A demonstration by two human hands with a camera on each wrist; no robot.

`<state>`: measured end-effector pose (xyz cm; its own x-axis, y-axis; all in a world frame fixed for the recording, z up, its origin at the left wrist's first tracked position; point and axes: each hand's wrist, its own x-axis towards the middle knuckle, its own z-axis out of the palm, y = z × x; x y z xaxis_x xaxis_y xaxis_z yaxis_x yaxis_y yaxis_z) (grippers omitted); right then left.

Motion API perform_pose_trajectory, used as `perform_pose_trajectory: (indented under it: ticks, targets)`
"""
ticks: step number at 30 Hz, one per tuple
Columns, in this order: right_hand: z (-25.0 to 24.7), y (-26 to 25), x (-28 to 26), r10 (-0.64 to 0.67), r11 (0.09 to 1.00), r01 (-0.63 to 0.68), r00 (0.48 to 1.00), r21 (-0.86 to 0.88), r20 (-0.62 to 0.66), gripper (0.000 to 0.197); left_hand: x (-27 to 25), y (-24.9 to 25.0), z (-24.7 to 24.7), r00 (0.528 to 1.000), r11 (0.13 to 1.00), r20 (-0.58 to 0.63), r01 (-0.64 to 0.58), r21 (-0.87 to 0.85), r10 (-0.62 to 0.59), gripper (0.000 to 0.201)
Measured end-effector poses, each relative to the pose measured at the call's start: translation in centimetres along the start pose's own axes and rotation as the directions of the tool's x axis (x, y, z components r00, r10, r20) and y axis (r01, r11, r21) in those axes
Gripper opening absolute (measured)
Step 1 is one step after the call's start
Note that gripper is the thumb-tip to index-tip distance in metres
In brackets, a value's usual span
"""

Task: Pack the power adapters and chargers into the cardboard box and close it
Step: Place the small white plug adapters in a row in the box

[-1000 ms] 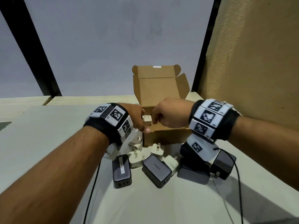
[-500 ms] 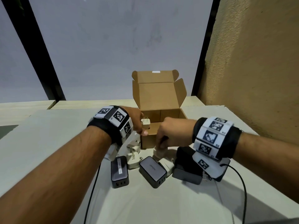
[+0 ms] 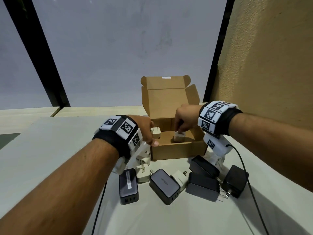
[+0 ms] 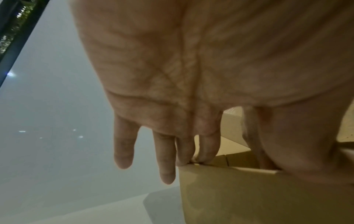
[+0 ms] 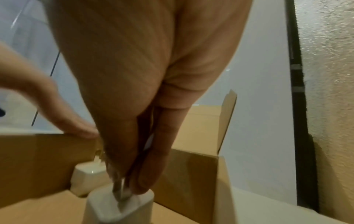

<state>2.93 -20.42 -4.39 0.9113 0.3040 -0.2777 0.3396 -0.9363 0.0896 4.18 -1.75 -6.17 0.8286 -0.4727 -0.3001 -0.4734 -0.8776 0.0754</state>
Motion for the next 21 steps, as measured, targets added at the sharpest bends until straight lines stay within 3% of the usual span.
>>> perform_pose_trajectory:
  ticks: [4, 10, 13, 17, 21]
  targets:
    - [0.6, -0.2, 1.1, -0.018, 0.996, 0.022, 0.999, -0.083, 0.047, 0.025, 0.5, -0.2, 0.1, 1.0, 1.0, 0.02, -0.005, -0.02, 0.006, 0.065]
    - [0.3, 0.5, 0.1, -0.032, 0.999, 0.03, 0.995, -0.024, -0.091, 0.026, 1.6, -0.9, 0.3, 1.0, 1.0, 0.024, 0.01, -0.028, -0.01, 0.048]
    - [0.8, 0.5, -1.0, -0.06, 0.997, 0.06, 0.998, -0.047, -0.008, 0.027, 1.6, -0.9, 0.3, 0.999, 0.998, 0.031, 0.013, -0.061, -0.011, 0.055]
    - [1.4, 0.3, -0.8, -0.04, 0.991, 0.054, 0.992, -0.119, 0.118, 0.042, 1.4, -0.9, 0.2, 0.999, 0.995, 0.033, 0.019, -0.095, -0.016, 0.051]
    - [1.6, -0.3, 0.2, 0.002, 0.984, 0.019, 0.993, -0.178, 0.116, 0.036, 1.0, -0.7, 0.4, 0.999, 0.992, 0.024, 0.033, -0.125, -0.03, 0.046]
